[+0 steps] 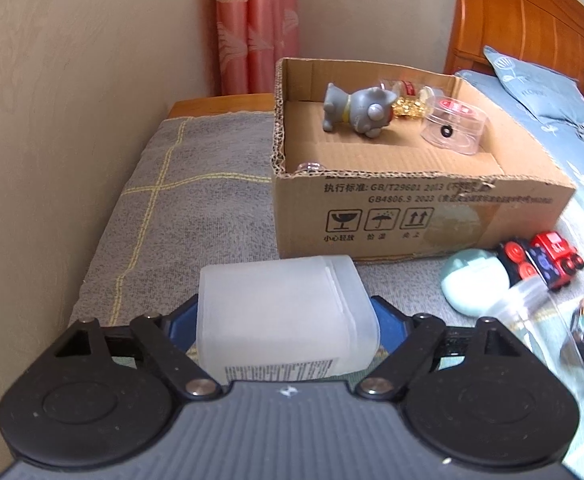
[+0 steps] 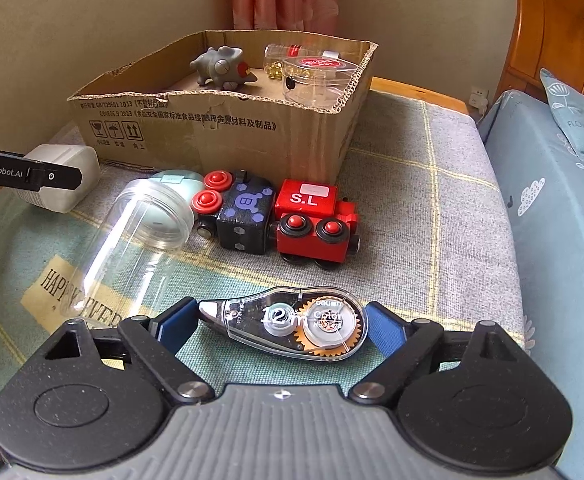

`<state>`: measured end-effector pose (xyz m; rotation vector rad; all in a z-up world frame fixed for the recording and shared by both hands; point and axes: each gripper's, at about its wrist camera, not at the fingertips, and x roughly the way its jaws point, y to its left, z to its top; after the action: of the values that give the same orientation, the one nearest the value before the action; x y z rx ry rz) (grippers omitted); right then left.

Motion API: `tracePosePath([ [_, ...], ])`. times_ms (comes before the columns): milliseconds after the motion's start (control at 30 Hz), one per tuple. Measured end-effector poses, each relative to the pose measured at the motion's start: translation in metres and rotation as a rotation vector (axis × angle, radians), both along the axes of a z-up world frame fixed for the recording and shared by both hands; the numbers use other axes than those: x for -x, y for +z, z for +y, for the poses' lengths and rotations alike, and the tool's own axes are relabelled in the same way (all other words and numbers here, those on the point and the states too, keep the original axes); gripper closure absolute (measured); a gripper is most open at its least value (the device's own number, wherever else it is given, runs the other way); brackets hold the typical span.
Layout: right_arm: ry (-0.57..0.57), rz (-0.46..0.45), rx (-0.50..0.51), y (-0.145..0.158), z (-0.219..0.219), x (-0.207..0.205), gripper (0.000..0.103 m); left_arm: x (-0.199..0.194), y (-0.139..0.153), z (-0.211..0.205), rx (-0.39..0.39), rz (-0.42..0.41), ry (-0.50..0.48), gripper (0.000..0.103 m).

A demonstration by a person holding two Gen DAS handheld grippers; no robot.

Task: Organize rigid objects
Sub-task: 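Close the left tool on the white box while the right tool grips the correction tape, then carry both objects into the cardboard box and open both tools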

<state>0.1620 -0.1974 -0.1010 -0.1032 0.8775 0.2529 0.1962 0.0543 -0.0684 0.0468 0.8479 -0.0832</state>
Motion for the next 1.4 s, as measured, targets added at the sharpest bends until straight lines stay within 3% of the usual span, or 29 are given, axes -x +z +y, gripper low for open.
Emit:
tracePosePath([
  [533,0.086,-0.034,0.011,0.031,-0.007,0.009,0.011,0.028,0.046,-0.005,-0.045,-0.041,-0.132,0.019],
  [933,0.132,-0.095,0.021,0.063,-0.009,0.006,0.011,0.006,0.105,-0.039,-0.031,-0.171,-0.286,0.019],
  [1200,0.128,-0.132,0.042,0.076,-0.007,0.000,0.011,-0.047,0.106,-0.062,-0.047,-0.239,-0.266,0.019],
  [1267,0.129,-0.137,0.041,0.078,-0.005,-0.001,0.011,-0.053,0.099,-0.060,-0.045,-0.271,-0.216,0.011],
  [1400,0.138,-0.143,0.042,0.080,0.000,-0.003,0.011,-0.050,0.082,-0.049,-0.018,-0.211,-0.192,0.010],
])
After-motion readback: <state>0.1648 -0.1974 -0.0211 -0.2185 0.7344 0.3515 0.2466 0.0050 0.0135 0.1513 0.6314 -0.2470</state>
